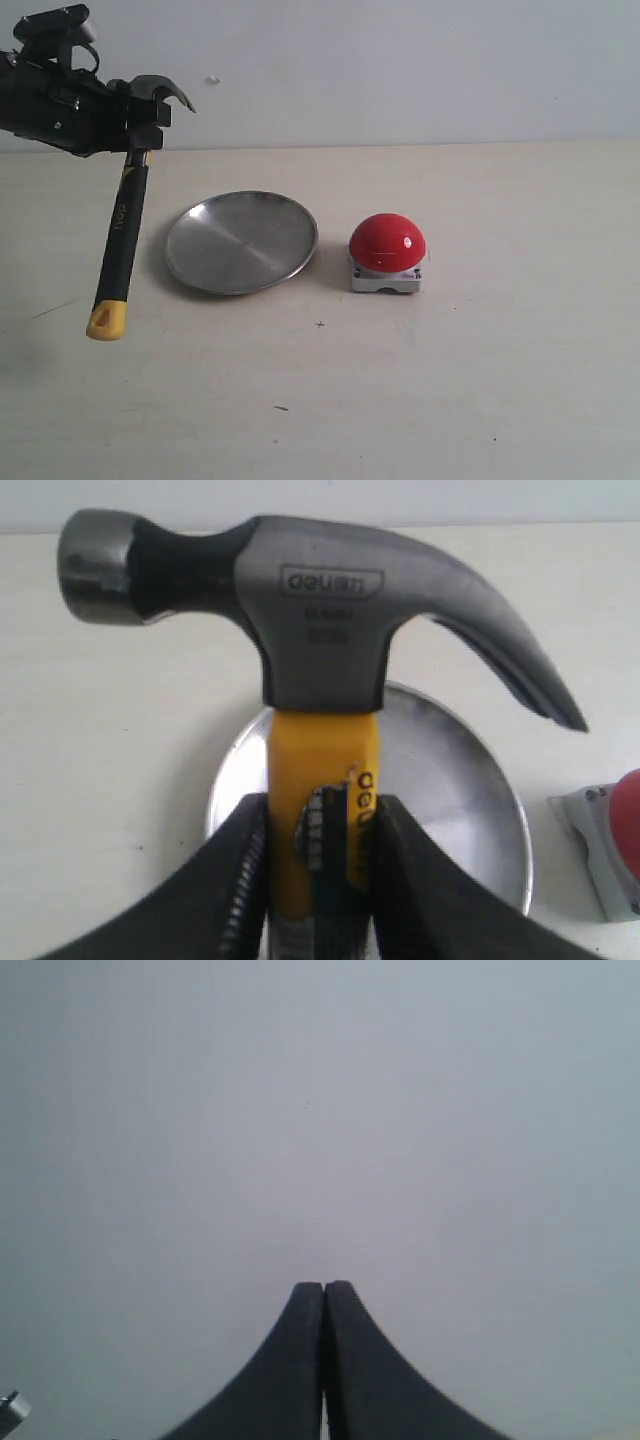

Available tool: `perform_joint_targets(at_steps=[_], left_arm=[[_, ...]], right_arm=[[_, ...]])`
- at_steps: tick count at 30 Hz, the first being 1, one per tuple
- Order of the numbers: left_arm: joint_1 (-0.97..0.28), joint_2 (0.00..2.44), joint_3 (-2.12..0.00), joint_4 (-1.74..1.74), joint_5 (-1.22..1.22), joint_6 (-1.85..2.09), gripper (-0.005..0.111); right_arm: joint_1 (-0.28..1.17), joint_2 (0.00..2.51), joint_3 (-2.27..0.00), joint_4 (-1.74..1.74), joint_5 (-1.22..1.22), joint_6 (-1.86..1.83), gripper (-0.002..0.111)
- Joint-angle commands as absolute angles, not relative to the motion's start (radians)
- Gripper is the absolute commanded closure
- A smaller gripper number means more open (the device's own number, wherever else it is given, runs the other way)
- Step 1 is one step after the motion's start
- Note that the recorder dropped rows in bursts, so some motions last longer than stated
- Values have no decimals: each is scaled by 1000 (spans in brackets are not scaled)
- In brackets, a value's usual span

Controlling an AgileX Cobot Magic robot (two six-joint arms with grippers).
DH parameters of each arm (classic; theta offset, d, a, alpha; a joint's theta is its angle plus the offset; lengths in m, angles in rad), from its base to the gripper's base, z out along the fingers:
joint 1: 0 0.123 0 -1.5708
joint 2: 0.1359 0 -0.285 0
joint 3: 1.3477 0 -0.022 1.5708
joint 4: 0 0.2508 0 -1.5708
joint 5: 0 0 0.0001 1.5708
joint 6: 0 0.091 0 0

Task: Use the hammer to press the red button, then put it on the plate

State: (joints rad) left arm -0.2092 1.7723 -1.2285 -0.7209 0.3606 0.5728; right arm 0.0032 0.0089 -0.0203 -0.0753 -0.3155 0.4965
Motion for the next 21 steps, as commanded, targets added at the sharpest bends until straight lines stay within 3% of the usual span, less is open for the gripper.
perform_joint_targets(at_steps=[1,5,8,10,13,16,21], left_arm=[[-211,1750,-1233,-864,368,690,107],[-211,1750,-1233,-1079,421,902,107],[-211,1750,-1233,-1146,443,974,107],[-211,1750,-1233,-1159,443,995,107],[-209,1750,-1233,-1214,443,1037,107],[-209,1750,-1233,-1241,451,1065,107],[-209,1750,-1233,-1241,460,1074,107]], right_arm=[[0,153,-183,-361,-381,745,108],[0,600,-391,-879,-619,1245,108],[0,911,-507,-1136,-840,1515,99],[26,1123,-542,-1121,-915,1515,96],[173,1407,-600,-1009,-870,1401,96],[279,1569,-675,-967,-856,1351,94],[419,1770,-826,-941,-769,1310,76]])
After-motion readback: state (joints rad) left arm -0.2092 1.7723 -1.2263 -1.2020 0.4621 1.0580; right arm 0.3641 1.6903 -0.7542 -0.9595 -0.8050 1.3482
